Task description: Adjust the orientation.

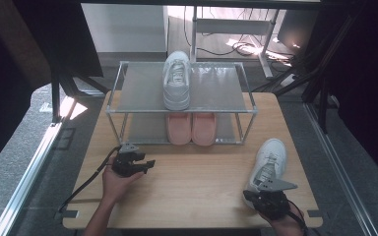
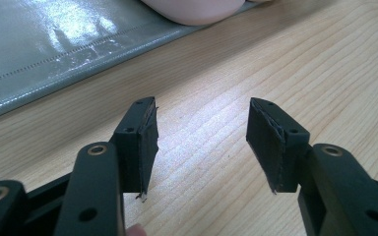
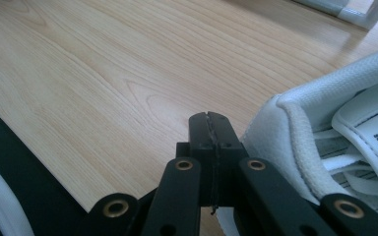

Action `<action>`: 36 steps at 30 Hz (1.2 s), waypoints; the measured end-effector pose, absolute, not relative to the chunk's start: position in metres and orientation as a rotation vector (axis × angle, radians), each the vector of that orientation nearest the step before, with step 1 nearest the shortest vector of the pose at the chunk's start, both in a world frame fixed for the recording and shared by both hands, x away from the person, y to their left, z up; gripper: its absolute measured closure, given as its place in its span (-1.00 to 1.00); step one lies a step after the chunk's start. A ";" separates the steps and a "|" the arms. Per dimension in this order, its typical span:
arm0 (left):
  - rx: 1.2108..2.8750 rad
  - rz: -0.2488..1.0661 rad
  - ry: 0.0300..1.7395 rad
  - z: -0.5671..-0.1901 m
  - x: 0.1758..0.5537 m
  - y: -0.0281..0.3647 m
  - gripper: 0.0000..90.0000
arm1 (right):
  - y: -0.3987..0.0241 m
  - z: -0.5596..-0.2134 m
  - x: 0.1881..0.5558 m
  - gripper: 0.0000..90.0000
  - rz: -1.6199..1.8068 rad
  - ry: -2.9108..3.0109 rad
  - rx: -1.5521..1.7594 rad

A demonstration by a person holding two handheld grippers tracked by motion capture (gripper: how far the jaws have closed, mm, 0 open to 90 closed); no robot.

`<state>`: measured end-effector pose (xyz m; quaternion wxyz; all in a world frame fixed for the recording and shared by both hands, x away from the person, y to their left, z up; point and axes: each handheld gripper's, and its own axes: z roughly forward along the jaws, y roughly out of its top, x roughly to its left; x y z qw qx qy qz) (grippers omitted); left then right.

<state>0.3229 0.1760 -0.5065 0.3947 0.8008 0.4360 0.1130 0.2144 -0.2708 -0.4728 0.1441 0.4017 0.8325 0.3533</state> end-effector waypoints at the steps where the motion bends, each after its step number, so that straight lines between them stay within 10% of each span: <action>1: 2.031 0.285 1.106 -0.507 0.323 0.176 0.03 | -0.272 -0.473 0.214 1.00 1.016 2.399 1.162; 36: 2.033 0.266 1.103 -0.510 0.325 0.174 0.03 | -0.347 -0.471 0.200 1.00 1.002 2.231 1.380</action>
